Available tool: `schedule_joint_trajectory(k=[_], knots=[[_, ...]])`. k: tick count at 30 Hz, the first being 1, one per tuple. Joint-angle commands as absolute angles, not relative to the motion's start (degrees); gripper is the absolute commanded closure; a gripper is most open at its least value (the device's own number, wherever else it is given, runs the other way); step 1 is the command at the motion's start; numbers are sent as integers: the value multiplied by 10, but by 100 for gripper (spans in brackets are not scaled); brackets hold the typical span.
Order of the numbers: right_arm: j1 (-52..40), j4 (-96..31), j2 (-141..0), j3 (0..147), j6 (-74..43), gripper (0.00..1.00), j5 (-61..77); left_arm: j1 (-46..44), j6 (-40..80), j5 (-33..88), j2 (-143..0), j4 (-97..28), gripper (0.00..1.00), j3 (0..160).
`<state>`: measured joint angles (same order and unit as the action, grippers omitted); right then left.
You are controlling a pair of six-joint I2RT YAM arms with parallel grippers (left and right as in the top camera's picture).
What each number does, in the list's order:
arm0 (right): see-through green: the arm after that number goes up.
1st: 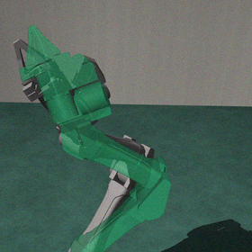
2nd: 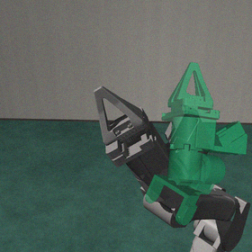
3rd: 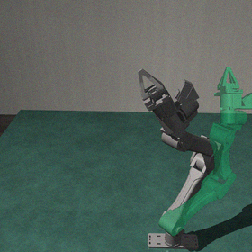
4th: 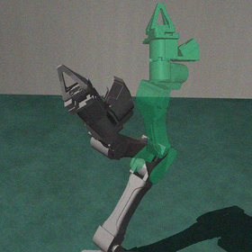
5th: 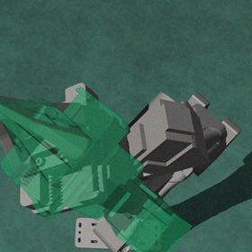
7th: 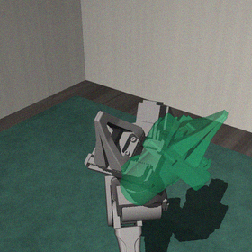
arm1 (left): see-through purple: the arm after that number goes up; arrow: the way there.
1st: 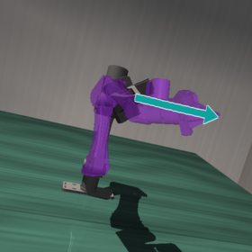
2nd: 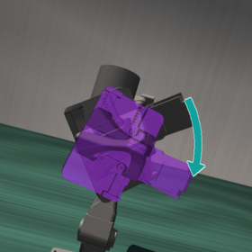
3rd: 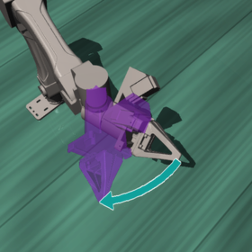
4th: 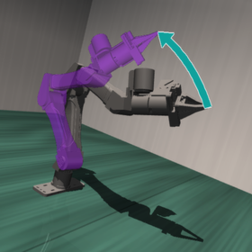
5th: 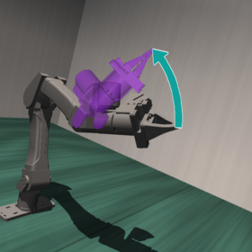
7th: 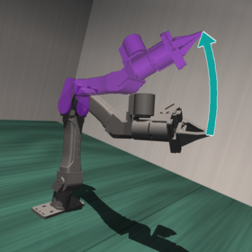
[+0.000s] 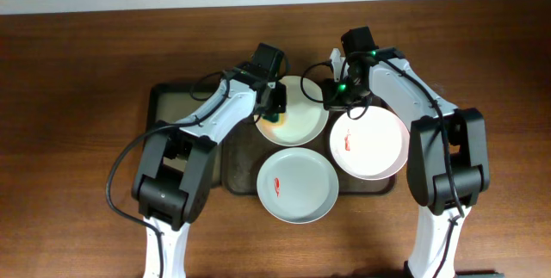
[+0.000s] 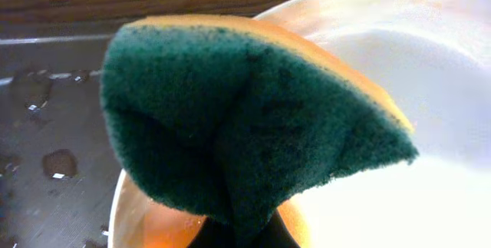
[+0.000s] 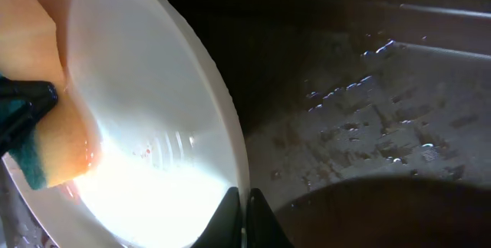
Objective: Clean dirty plates on tray and stack at the side
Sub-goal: 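Scrub the held white plate with the sponge in the left gripper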
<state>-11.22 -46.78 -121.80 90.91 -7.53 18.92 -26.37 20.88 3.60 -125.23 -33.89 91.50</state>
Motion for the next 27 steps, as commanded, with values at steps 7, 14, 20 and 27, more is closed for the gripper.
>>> schedule_joint_trajectory(k=[7,14,20,27], knots=[[-125,-465,-1222,913,-58,96,208,-268,135,220,-1267,-312,100,899],[-125,-465,-1222,913,-58,96,208,-235,131,388,-1249,-263,100,936],[-125,-465,-1222,913,-58,96,208,-182,132,194,-1100,-333,100,954],[-125,-465,-1222,913,-58,96,208,-219,132,104,-1079,-398,100,916]])
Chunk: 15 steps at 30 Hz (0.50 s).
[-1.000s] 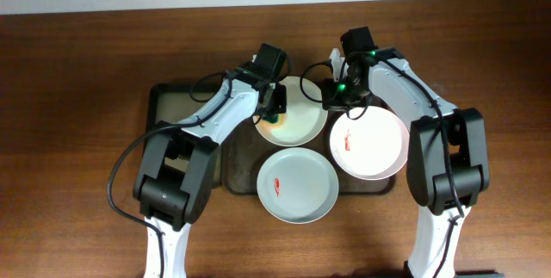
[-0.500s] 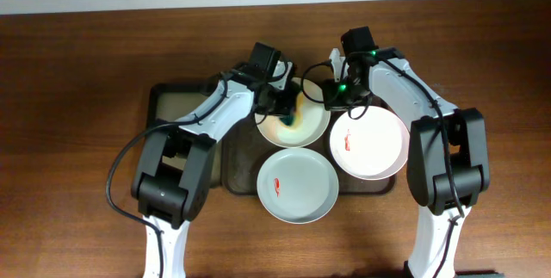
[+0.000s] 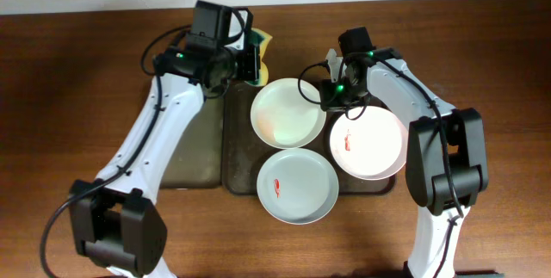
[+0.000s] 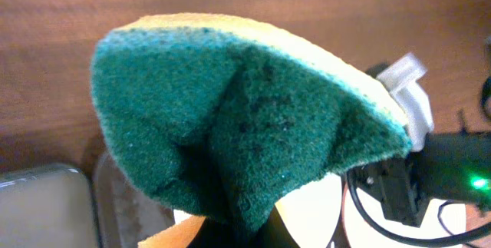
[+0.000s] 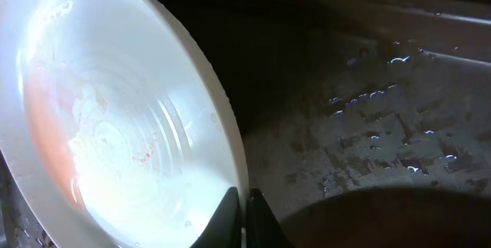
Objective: Clean dirty plates on tray and stack at the side
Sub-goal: 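Scrub the held white plate with the sponge in the left gripper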
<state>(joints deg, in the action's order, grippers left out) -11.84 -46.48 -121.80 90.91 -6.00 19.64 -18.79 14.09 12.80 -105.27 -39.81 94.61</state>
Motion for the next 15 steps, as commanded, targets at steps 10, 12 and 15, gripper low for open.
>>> schedule_joint_trajectory(k=[10,12,15], knots=[[-125,-463,-1222,913,-58,96,208,-250,131,61,-1259,-264,100,885],[-125,-463,-1222,913,-58,96,208,-250,131,10,-1260,-256,100,885],[-125,-465,-1222,913,-58,96,208,-250,121,-13,-1259,-229,100,885]])
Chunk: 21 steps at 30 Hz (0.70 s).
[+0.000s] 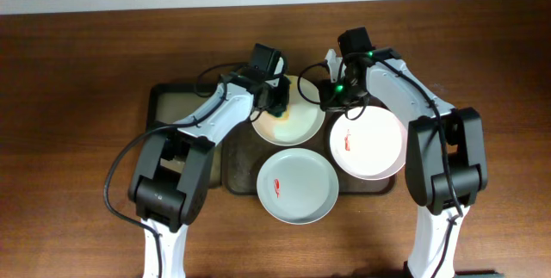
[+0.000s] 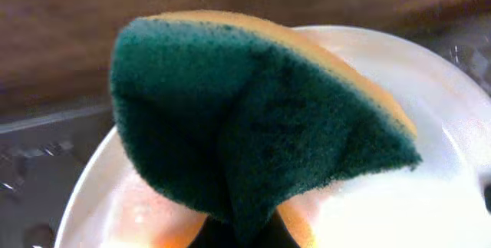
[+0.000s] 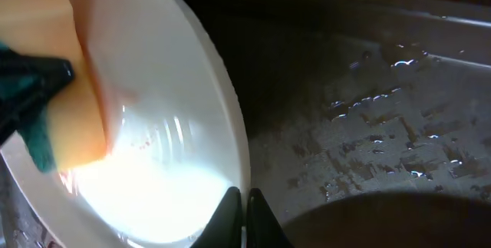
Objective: Clean dirty plates on tray and stack at the side
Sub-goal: 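Scrub the held white plate with the sponge in the left gripper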
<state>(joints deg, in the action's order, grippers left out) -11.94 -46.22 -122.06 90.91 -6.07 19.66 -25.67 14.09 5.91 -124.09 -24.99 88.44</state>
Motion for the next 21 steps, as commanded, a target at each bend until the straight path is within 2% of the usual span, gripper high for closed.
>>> schedule_joint_trajectory(k=[1,8,14,19,20,21], knots=[[-125,-465,-1222,913,-58,96,208,-250,119,-13,-1259,-215,100,886],[-125,-466,-1222,913,-58,96,208,-250,110,-14,-1259,-138,100,886],[-125,-467,-1222,913,-58,96,208,-250,110,-73,-1259,-244,100,886],[-125,-462,-1222,913,-58,96,208,-246,118,88,-1136,-273,100,902],[-125,-464,-1222,913,-58,94,208,-243,123,88,-1106,-281,100,907],[-125,-467,-1222,913,-58,81,208,-238,123,86,-1074,-295,100,912]])
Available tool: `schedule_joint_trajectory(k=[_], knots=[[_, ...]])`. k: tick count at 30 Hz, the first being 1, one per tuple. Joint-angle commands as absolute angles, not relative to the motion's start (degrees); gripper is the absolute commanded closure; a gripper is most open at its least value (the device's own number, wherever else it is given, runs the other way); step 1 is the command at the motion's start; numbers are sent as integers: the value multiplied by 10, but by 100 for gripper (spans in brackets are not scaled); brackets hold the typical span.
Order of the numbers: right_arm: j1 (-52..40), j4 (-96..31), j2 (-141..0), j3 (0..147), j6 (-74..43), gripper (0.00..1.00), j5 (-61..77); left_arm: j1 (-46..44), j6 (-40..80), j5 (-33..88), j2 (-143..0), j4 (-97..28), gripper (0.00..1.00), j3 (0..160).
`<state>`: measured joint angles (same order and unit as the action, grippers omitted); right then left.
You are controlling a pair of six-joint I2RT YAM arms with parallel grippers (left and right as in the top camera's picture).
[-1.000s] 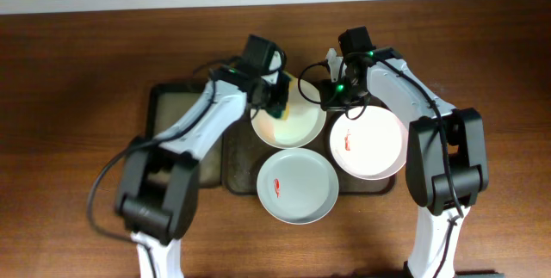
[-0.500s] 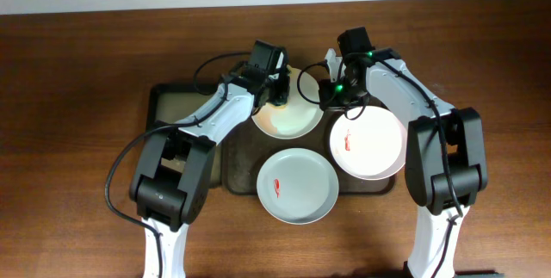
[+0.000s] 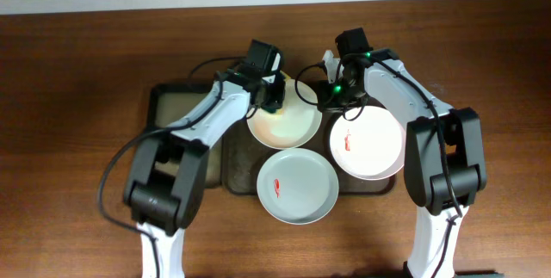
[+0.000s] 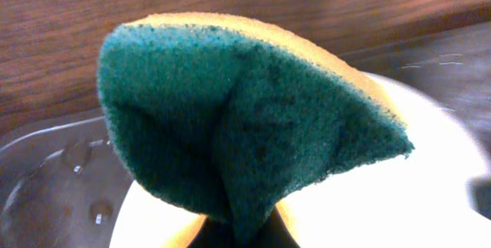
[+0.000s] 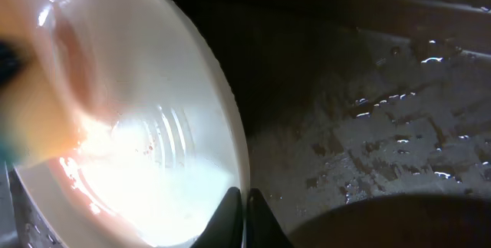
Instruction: Clean dirty plates on tray and stack at the side
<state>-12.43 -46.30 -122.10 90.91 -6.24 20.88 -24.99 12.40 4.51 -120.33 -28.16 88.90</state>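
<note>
My left gripper (image 3: pixel 272 95) is shut on a green-and-yellow sponge (image 4: pixel 245 117), folded between the jaws, over the back-left part of the cream plate (image 3: pixel 284 123). My right gripper (image 5: pixel 245 202) is shut on that plate's right rim (image 5: pixel 234 152), holding it tilted on the dark tray (image 3: pixel 172 106). The sponge shows as a blur at the left of the right wrist view. Two more white plates carry red smears: one in front (image 3: pixel 297 185), one to the right (image 3: pixel 370 145).
The tray's wet floor (image 5: pixel 383 125) shows water drops beside the held plate. Brown tabletop (image 3: pixel 77 183) surrounds the tray on all sides. Both arms crowd the tray's back middle.
The left gripper with the sponge has shifted slightly back and left over the cream plate. The plate has moved a little to the left. The right gripper keeps its hold on the rim.
The sponge was on the cream plate while the right gripper held the rim. Then the left arm was swung off behind the tray's back edge with the sponge. It was back on the plate after that, and now sits at its back-left part.
</note>
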Motion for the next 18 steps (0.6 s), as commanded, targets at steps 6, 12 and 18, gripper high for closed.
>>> schedule_joint_trajectory(k=[6,12,18], knots=[[-125,-455,-1222,891,-58,63,204,-156,123,35,-933,-484,100,913],[-125,-402,-1222,848,-61,82,204,-76,123,32,-969,-614,100,908],[-124,-454,-1193,938,-45,96,177,-53,119,32,-978,-638,100,908]])
